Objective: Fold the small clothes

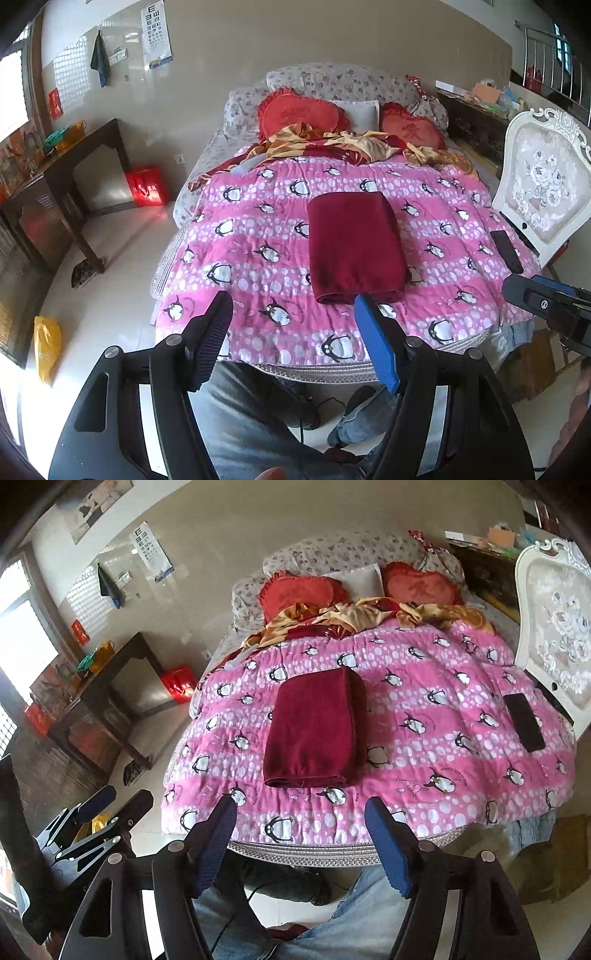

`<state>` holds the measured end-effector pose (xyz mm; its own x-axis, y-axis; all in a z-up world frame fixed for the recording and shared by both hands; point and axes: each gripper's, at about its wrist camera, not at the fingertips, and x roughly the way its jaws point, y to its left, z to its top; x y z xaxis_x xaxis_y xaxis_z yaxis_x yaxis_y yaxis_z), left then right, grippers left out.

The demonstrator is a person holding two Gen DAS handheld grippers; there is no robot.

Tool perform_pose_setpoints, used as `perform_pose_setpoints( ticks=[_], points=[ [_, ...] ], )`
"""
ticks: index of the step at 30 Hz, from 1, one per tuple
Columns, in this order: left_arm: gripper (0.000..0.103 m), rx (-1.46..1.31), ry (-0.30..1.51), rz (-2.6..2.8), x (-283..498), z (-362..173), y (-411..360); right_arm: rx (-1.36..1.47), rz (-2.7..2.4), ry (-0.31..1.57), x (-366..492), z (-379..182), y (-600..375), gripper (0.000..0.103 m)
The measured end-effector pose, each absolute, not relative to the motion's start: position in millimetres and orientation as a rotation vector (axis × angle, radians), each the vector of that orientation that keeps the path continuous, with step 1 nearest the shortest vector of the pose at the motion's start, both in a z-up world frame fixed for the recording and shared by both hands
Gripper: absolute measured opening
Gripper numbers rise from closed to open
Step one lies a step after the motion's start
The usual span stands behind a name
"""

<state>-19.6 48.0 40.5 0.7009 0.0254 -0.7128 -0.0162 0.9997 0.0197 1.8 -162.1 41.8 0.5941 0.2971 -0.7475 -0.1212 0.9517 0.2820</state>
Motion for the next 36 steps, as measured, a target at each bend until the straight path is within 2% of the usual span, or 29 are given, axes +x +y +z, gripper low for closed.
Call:
perform_pose_setpoints(
  ticks=[36],
  points=[
    [0.069, 0.034, 0.921, 0.036, 37.5, 5.1, 43.0, 0.192, 0.228, 0.953, 48.7, 16.1, -166.9, 0.070]
  ],
)
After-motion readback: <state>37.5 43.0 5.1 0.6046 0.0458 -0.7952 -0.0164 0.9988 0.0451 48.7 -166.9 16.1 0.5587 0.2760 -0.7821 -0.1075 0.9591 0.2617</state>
